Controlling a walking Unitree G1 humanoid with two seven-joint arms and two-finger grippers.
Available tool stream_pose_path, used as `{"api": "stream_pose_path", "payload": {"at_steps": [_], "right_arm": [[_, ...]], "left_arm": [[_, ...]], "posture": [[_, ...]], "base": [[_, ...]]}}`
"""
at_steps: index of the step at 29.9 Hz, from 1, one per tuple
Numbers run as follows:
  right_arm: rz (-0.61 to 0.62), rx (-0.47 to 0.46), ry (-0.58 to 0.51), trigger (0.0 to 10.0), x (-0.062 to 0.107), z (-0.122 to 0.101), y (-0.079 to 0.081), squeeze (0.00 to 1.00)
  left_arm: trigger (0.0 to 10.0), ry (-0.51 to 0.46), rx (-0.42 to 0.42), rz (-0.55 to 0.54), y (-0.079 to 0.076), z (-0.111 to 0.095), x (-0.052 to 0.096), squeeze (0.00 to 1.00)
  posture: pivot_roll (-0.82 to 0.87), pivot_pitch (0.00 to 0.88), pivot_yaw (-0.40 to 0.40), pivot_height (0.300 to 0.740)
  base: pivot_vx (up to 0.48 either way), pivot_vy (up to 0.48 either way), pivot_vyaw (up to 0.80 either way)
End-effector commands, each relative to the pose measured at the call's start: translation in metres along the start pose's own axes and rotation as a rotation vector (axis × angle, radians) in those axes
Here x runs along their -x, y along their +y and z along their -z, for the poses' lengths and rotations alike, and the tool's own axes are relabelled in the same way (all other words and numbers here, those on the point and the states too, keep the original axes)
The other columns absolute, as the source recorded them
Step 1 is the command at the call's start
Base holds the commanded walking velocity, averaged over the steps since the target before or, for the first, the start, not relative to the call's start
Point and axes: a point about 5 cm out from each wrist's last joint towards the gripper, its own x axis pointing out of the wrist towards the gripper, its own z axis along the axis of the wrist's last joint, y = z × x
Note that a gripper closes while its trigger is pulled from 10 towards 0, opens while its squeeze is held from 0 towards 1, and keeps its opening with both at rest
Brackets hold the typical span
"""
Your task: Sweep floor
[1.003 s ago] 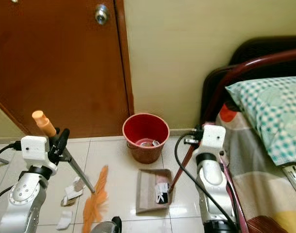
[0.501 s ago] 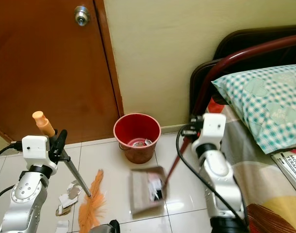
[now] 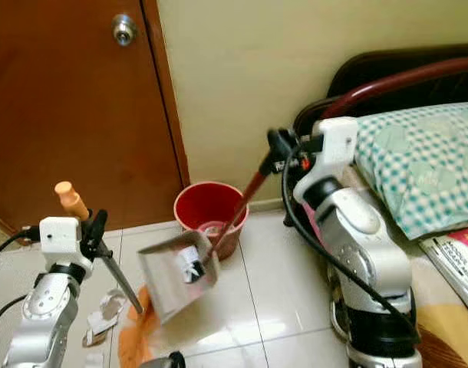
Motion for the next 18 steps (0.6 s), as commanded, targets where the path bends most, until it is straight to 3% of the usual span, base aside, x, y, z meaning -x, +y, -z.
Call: {"api": "stream_pose_path", "payload": {"at_steps": [1, 6, 11, 13, 15, 17, 18], "right_arm": [[-0.055, 0.007, -0.118, 10.0, -0.004, -0.027, 0.01, 0.0], [0.022, 0.048, -0.236, 10.0, -0.017, -0.052, 0.004, 0.0], [0.065, 0.09, -0.284, 10.0, -0.021, -0.063, -0.002, 0.0], [0.122, 0.191, -0.323, 10.0, -0.021, -0.071, -0.007, 0.0], [0.13, 0.223, -0.332, 10.0, -0.022, -0.074, -0.007, 0.0], [0.12, 0.277, -0.346, 10.0, -0.023, -0.076, -0.004, 0.0], [0.101, 0.347, -0.358, 10.0, -0.024, -0.077, 0.001, 0.0]], "left_arm": [[10.0, 0.039, -0.007, -0.019, 0.003, 0.007, 0.002, 0.0], [10.0, 0.044, 0.0, -0.015, 0.0, 0.01, 0.003, 0.0], [10.0, 0.043, 0.01, -0.008, -0.002, 0.01, 0.003, 0.0], [10.0, 0.042, 0.014, -0.001, -0.004, 0.009, 0.004, 0.0], [10.0, 0.042, 0.015, 0.001, -0.004, 0.009, 0.004, 0.0], [10.0, 0.042, 0.015, 0.003, -0.005, 0.009, 0.004, 0.0], [10.0, 0.043, 0.017, 0.007, -0.006, 0.01, 0.004, 0.0]], "posture": [[0.02, 0.101, 0.018, 0.74], [0.02, 0.101, 0.018, 0.74], [0.02, 0.103, 0.013, 0.74], [0.02, 0.105, 0.012, 0.74], [0.02, 0.106, 0.013, 0.74], [0.02, 0.109, 0.013, 0.74], [0.02, 0.109, 0.013, 0.74]], "base": [[0.0, 0.0, 0.0], [0.0, 0.0, 0.0], [0.0, 0.0, 0.0], [0.0, 0.0, 0.0], [0.0, 0.0, 0.0], [0.0, 0.0, 0.0], [0.0, 0.0, 0.0]]}}
